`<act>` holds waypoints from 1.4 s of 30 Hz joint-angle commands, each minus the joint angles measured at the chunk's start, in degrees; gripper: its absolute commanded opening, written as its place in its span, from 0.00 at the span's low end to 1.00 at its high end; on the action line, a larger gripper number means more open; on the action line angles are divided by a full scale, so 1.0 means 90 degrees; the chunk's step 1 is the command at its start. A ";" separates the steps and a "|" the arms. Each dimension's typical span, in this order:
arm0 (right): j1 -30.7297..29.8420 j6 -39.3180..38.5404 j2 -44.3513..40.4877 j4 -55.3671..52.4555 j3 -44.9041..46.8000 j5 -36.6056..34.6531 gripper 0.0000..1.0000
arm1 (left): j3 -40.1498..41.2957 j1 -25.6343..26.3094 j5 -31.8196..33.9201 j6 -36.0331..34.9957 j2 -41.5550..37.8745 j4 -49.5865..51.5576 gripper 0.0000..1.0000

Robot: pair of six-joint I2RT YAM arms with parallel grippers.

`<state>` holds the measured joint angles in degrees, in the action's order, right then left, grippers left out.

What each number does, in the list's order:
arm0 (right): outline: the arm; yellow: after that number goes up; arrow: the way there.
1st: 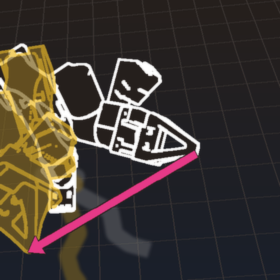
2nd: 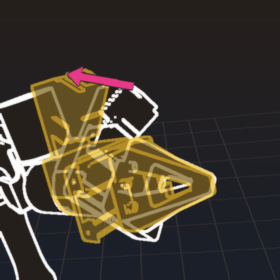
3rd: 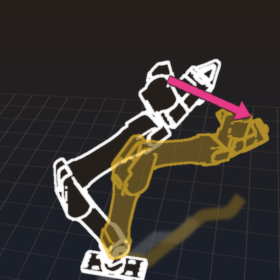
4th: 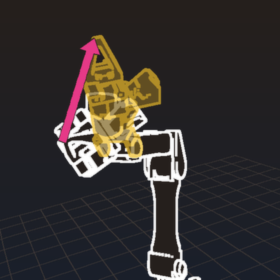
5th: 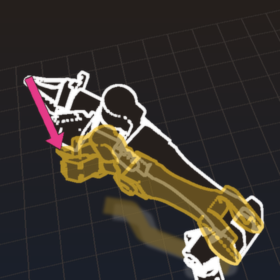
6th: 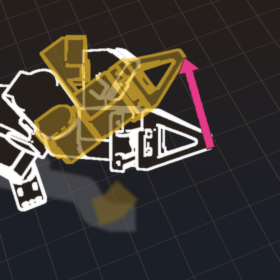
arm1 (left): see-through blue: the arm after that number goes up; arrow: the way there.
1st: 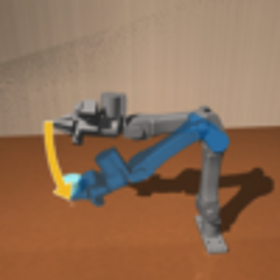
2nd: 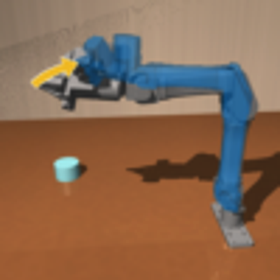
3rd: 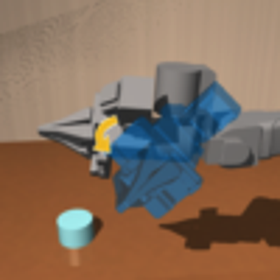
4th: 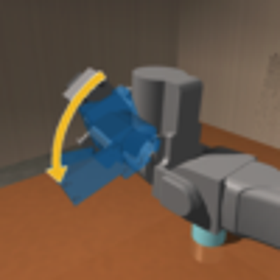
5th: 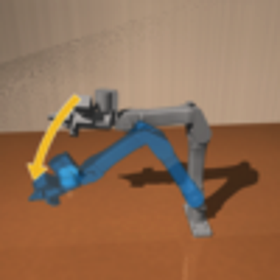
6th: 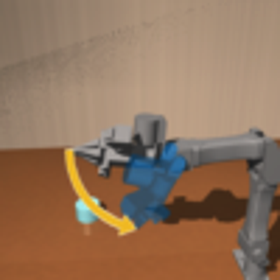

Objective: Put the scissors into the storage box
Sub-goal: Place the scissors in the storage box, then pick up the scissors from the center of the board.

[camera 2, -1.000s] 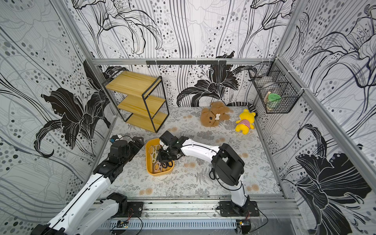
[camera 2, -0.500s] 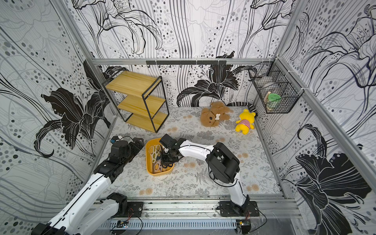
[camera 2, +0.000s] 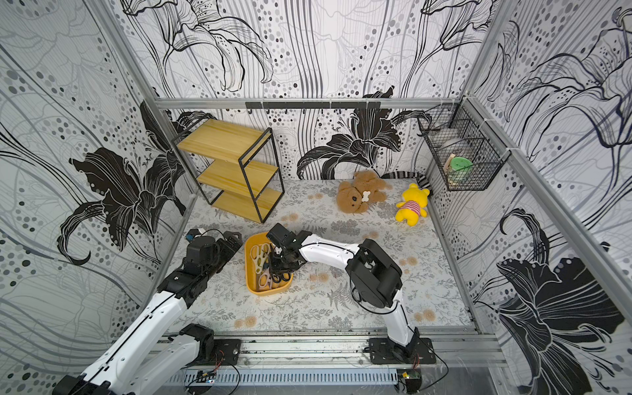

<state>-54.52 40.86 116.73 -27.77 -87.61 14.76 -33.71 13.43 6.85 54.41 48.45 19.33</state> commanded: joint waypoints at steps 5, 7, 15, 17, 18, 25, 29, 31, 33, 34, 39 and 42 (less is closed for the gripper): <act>-0.0023 -0.0459 -0.0316 -0.0782 -0.0600 -0.0885 0.42 | -0.0033 -0.0037 -0.0015 -0.0040 -0.0065 0.0006 0.97; -0.0026 -0.0592 -0.0316 -0.0990 -0.0766 -0.1104 0.42 | -0.0091 -0.0037 -0.0065 -0.0083 -0.0028 -0.0017 0.97; 0.0006 -0.1105 -0.0460 -0.1366 -0.1296 -0.2152 0.42 | -0.0493 -0.0037 -0.0459 -0.0300 0.0291 -0.0053 0.97; 0.0087 -0.1222 -0.0609 -0.1327 -0.1224 -0.2406 0.42 | -0.0645 -0.0028 -0.0698 -0.0379 0.0440 -0.0093 0.97; 0.0149 -0.1290 -0.0711 -0.1285 -0.1151 -0.2524 0.42 | -0.0718 -0.0028 -0.0853 -0.0439 0.0537 -0.0121 0.98; 0.1024 -0.1312 -0.1466 -0.0867 0.0026 -0.2829 0.42 | -0.1193 0.0307 -0.1616 -0.0815 0.1260 -0.0087 0.98; 0.1595 -0.1221 -0.2028 -0.0574 0.0941 -0.2887 0.44 | -0.1579 0.0934 -0.1331 -0.1101 0.1701 0.0155 0.98; 0.1859 -0.1220 -0.2270 -0.0538 0.1388 -0.2953 0.44 | -0.1764 0.1229 -0.1172 -0.1171 0.1944 0.0251 0.98; 0.2086 -0.1210 -0.2530 -0.0566 0.1723 -0.3002 0.44 | -0.1886 0.1455 -0.1099 -0.1194 0.2189 0.0259 0.98; 0.2172 -0.1225 -0.2644 -0.0574 0.1906 -0.3042 0.44 | -0.1954 0.1565 -0.1070 -0.1204 0.2322 0.0278 0.98; 0.2558 -0.1234 -0.3087 -0.0685 0.2697 -0.3257 0.45 | -0.2232 0.2083 -0.0791 -0.1277 0.2814 0.0386 0.98; 0.2782 -0.1206 -0.3264 -0.0588 0.3205 -0.3106 0.47 | -0.2408 0.2292 -0.0645 -0.1352 0.3102 0.0487 0.98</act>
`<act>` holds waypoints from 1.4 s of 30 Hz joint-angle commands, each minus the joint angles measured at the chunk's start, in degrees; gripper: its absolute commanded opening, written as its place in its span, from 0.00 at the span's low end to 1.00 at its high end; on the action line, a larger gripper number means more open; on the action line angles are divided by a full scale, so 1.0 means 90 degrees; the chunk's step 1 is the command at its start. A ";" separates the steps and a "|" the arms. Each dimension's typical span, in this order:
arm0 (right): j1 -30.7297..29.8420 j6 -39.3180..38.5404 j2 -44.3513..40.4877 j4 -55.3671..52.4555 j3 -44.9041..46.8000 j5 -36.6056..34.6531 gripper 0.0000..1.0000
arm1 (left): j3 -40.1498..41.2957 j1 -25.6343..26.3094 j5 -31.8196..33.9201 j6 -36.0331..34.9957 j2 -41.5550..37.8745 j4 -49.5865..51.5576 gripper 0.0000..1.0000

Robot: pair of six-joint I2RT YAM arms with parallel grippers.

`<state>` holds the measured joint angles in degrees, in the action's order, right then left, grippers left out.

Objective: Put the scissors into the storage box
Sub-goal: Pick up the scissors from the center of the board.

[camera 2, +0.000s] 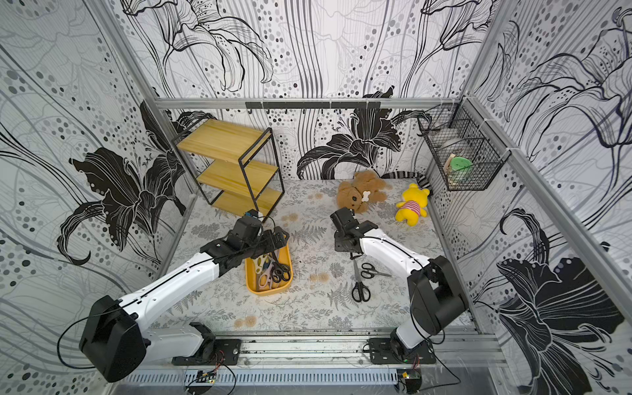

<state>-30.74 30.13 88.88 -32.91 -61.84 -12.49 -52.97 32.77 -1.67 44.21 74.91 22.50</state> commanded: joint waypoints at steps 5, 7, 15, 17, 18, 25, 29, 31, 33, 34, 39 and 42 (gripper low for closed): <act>0.0276 0.0072 -0.0308 0.0044 0.0929 0.0145 0.47 | -0.0494 0.0343 0.0422 -0.0291 0.0481 0.0185 0.98; 0.0362 0.0121 -0.0296 0.0000 0.1072 0.0132 0.47 | -0.0562 0.0381 0.0439 -0.0274 0.0574 0.0176 0.98; 0.1148 0.0391 -0.0452 0.0326 0.1548 0.0492 0.37 | -0.0591 0.0481 0.0563 -0.0239 0.0621 0.0147 0.98; 0.1267 0.0547 -0.0420 0.0444 0.1523 0.0567 0.35 | -0.0564 0.0489 0.0557 -0.0240 0.0612 0.0126 0.98; 0.1305 0.0657 -0.0382 0.0490 0.1495 0.0609 0.34 | -0.0551 0.0498 0.0568 -0.0235 0.0602 0.0138 0.98; 0.1345 0.1451 -0.0120 0.0835 0.1401 0.0888 0.29 | -0.0307 0.0490 0.0741 -0.0254 0.0403 0.0127 0.98; 0.1345 0.1684 -0.0131 0.0880 0.1471 0.0919 0.28 | -0.0082 0.0495 0.0882 -0.0285 0.0229 0.0088 0.97; 0.1345 0.1727 -0.0157 0.0803 0.1471 0.0863 0.27 | 0.0019 0.0496 0.0932 -0.0300 0.0175 0.0066 0.97; 0.1347 0.1764 -0.0188 0.0787 0.1516 0.0853 0.27 | 0.0094 0.0494 0.0962 -0.0305 0.0148 0.0030 0.97; 0.1345 0.1778 -0.0189 0.0767 0.1529 0.0851 0.27 | 0.0121 0.0489 0.0967 -0.0303 0.0143 0.0022 0.98; 0.1345 0.1812 -0.0045 0.0755 0.1612 0.0924 0.27 | 0.0152 0.0489 0.1023 -0.0332 0.0148 0.0000 0.97; 0.1346 0.1866 -0.0059 0.0752 0.1689 0.0900 0.27 | 0.0218 0.0490 0.1052 -0.0348 0.0102 -0.0026 0.97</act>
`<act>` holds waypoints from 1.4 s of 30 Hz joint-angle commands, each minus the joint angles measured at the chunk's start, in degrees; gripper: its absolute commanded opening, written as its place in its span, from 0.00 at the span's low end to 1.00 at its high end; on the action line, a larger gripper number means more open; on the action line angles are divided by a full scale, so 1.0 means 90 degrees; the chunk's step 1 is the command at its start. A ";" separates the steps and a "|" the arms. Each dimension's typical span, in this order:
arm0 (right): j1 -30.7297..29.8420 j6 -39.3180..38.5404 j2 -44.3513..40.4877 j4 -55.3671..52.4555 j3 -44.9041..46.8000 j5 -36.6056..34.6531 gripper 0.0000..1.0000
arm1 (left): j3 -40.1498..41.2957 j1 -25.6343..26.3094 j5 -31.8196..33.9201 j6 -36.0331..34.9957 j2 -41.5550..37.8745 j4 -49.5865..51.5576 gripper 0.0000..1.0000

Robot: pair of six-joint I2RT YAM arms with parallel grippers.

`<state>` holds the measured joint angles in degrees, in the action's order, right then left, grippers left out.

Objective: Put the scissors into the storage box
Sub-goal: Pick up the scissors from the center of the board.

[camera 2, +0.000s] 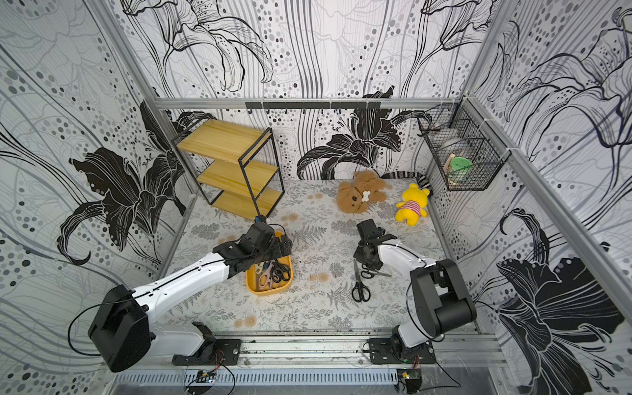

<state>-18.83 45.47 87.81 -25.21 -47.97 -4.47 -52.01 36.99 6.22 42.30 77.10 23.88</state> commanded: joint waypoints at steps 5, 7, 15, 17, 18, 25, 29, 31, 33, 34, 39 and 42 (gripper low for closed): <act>0.0029 0.0210 0.0067 -0.0059 0.0215 0.0030 0.27 | 0.0202 0.0026 0.0217 -0.0155 -0.0158 -0.0212 0.97; 0.0022 0.0202 0.0129 -0.0022 0.0217 0.0018 0.27 | 0.0203 0.0021 0.0217 -0.0152 -0.0149 -0.0222 0.97; 0.0022 0.0111 0.0604 0.0167 0.0121 -0.0012 0.28 | 0.0203 0.0021 0.0343 -0.0180 -0.0206 -0.0183 0.97; 0.0022 0.0085 0.0696 0.0203 0.0105 -0.0001 0.27 | 0.0193 0.0023 0.0378 -0.0187 -0.0239 -0.0173 0.97; 0.0022 0.0084 0.0732 0.0217 0.0111 -0.0010 0.27 | 0.0193 0.0027 0.0382 -0.0179 -0.0256 -0.0171 0.97; 0.0022 -0.0210 0.1174 0.0269 -0.0007 0.0033 0.27 | 0.0176 0.0026 0.0471 -0.0179 -0.0316 -0.0171 0.97; 0.0022 -0.0438 0.1494 0.0158 -0.0205 0.0079 0.28 | 0.0149 0.0024 0.0474 -0.0214 -0.0307 -0.0152 0.97; 0.0019 -0.0598 0.1680 0.0008 -0.0396 0.0062 0.31 | 0.0126 0.0021 0.0492 -0.0231 -0.0305 -0.0143 0.97; 0.0022 -0.0746 0.1841 -0.0170 -0.0582 0.0020 0.33 | 0.0118 0.0025 0.0508 -0.0233 -0.0294 -0.0143 0.97; 0.0022 -0.0796 0.1912 -0.0234 -0.0654 0.0009 0.34 | 0.0098 0.0022 0.0511 -0.0246 -0.0294 -0.0143 0.97; 0.0023 -0.0906 0.2062 -0.0379 -0.0825 0.0018 0.29 | 0.0066 0.0022 0.0561 -0.0255 -0.0305 -0.0128 0.97; 0.0022 -0.0985 0.2156 -0.0488 -0.0908 -0.0001 0.24 | 0.0038 0.0023 0.0588 -0.0282 -0.0314 -0.0114 0.97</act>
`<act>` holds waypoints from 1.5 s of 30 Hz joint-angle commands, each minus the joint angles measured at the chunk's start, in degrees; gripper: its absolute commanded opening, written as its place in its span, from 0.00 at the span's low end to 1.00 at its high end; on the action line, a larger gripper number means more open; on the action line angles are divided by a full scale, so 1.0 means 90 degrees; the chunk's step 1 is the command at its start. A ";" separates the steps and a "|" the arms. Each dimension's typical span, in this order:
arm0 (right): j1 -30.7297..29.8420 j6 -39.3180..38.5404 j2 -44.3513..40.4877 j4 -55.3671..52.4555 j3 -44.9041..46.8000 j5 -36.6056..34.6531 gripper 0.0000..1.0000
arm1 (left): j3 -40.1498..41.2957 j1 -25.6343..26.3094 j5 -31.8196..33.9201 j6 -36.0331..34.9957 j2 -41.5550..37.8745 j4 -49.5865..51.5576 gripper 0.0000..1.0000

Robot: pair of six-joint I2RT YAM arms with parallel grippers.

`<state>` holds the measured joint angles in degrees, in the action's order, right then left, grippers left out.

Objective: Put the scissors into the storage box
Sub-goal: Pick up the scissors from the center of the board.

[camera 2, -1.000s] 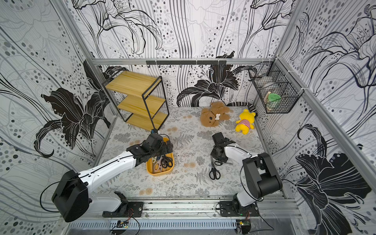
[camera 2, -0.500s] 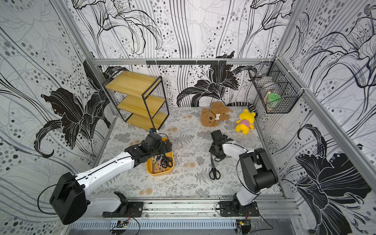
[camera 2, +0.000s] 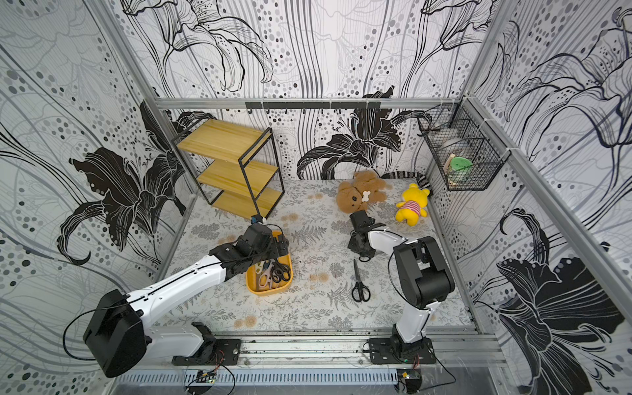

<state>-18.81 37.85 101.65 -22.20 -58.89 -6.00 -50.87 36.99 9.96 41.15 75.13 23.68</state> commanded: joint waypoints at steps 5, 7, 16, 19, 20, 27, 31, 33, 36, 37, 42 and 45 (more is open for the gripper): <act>0.0019 -0.0181 0.0612 -0.0837 0.0304 0.0159 0.14 | -0.0099 0.0022 0.0241 -0.0168 -0.0117 -0.0053 0.97; 0.0018 -0.0224 0.0615 -0.0832 0.0305 0.0168 0.08 | -0.0090 0.0028 0.0251 -0.0163 -0.0128 -0.0053 0.97; 0.0011 -0.0433 0.0479 -0.0698 0.0422 0.0226 0.00 | -0.0049 0.0029 0.0295 -0.0143 -0.0177 -0.0073 0.97; 0.0010 -0.0508 0.0290 -0.0762 0.0361 0.0143 0.00 | -0.0037 0.0013 0.0329 -0.0141 -0.0213 -0.0073 0.97; 0.0011 -0.0540 0.0203 -0.0820 0.0321 0.0089 0.00 | -0.0032 0.0006 0.0340 -0.0143 -0.0231 -0.0081 0.97; -0.0180 -0.0777 -0.0367 -0.1410 -0.0108 0.0006 0.00 | 0.0299 -0.0544 -0.0336 0.0131 -0.0486 -0.0510 0.97; -0.0582 -0.0741 -0.0435 -0.1589 -0.0329 -0.0017 0.00 | 0.0560 -0.0936 -0.0606 0.0344 -0.0737 -0.0716 0.97; -0.0780 -0.0683 -0.0401 -0.1606 -0.0434 0.0006 0.00 | 0.0622 -0.1017 -0.0607 0.0356 -0.0840 -0.0708 0.97; -0.1044 -0.0621 -0.0269 -0.1509 -0.0575 0.0127 0.00 | 0.0685 -0.1097 -0.0557 0.0351 -0.0978 -0.0652 0.97; -0.1136 -0.0621 -0.0195 -0.1511 -0.0656 0.0130 0.00 | 0.0708 -0.1119 -0.0545 0.0365 -0.1011 -0.0635 0.97; -0.1569 -0.0613 0.0131 -0.1686 -0.1201 0.0110 0.00 | 0.0851 -0.1186 -0.0522 0.0388 -0.1159 -0.0635 0.97; -0.1873 -0.0584 0.0171 -0.1723 -0.1514 0.0214 0.00 | 0.0975 -0.1295 -0.0517 0.0452 -0.1233 -0.0683 0.97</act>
<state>-33.74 32.05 102.43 -35.18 -69.87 -4.91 -43.35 26.41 5.37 44.38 64.95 19.75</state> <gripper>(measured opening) 0.069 0.974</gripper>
